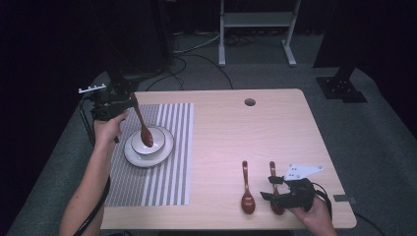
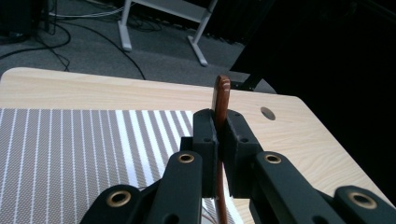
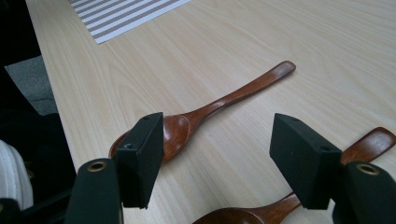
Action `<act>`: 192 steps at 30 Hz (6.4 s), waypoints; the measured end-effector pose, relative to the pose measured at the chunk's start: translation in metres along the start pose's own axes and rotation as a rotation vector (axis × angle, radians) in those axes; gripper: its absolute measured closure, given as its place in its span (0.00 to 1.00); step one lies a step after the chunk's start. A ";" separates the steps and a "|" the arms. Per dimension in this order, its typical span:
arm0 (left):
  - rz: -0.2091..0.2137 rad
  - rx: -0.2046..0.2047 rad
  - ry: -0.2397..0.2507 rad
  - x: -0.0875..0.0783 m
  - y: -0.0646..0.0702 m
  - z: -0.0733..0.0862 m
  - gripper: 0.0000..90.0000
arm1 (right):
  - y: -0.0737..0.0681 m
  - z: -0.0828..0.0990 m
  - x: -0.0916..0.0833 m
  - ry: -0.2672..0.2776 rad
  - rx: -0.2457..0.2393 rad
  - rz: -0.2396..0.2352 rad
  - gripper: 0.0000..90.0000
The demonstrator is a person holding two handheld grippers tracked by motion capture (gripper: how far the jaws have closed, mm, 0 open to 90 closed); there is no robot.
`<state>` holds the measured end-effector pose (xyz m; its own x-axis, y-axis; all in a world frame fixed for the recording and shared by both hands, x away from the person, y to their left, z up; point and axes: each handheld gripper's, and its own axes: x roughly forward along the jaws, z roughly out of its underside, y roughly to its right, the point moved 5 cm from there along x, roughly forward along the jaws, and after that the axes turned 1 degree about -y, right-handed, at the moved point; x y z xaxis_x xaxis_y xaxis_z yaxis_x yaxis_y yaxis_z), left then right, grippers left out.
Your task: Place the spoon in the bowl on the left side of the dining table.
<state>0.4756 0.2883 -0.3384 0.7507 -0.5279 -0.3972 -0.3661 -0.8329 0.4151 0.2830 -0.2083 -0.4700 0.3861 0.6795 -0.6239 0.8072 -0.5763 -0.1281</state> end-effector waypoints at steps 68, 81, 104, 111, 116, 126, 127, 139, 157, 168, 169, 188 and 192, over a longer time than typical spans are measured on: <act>-0.039 -0.221 0.017 0.015 -0.070 0.054 0.92 | -0.004 -0.001 0.006 -0.010 -0.003 -0.013 0.38; -0.056 -0.239 0.012 0.010 -0.083 0.065 0.88 | -0.005 -0.001 0.010 -0.020 -0.009 -0.020 0.38; -0.091 -0.198 -0.025 0.004 -0.084 0.074 0.67 | -0.003 -0.003 0.005 0.003 -0.001 -0.004 0.37; -0.094 -0.178 -0.035 -0.002 -0.084 0.078 0.58 | 0.001 -0.003 0.001 0.017 0.007 0.014 0.36; -0.086 -0.172 -0.039 -0.007 -0.084 0.082 0.52 | 0.004 -0.001 -0.001 0.019 0.021 0.028 0.35; -0.080 -0.119 -0.049 -0.023 -0.072 0.088 0.34 | 0.011 0.002 -0.012 0.043 0.058 0.077 0.29; -0.066 -0.120 -0.051 -0.027 -0.068 0.090 0.32 | 0.013 0.002 -0.013 0.049 0.070 0.085 0.27; -0.027 -0.045 -0.084 -0.038 -0.047 0.105 0.18 | 0.017 0.004 -0.019 0.052 0.107 0.110 0.23; 0.039 0.052 -0.133 -0.031 -0.001 0.109 0.09 | 0.026 0.010 -0.028 0.061 0.134 0.140 0.23; 0.057 0.117 -0.172 -0.019 0.025 0.119 0.02 | 0.028 0.013 -0.029 0.059 0.143 0.148 0.23; 0.064 0.123 -0.179 -0.016 0.028 0.121 0.02 | 0.028 0.013 -0.029 0.058 0.145 0.149 0.23; 0.126 0.177 -0.197 0.000 0.064 0.134 0.02 | 0.030 0.016 -0.032 0.056 0.152 0.155 0.23; 0.142 0.195 -0.212 0.003 0.072 0.139 0.02 | 0.030 0.016 -0.032 0.055 0.150 0.157 0.23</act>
<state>0.3753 0.2036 -0.4240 0.5611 -0.6468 -0.5165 -0.5728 -0.7539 0.3219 0.2877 -0.2548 -0.4663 0.5288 0.5978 -0.6025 0.6615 -0.7350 -0.1487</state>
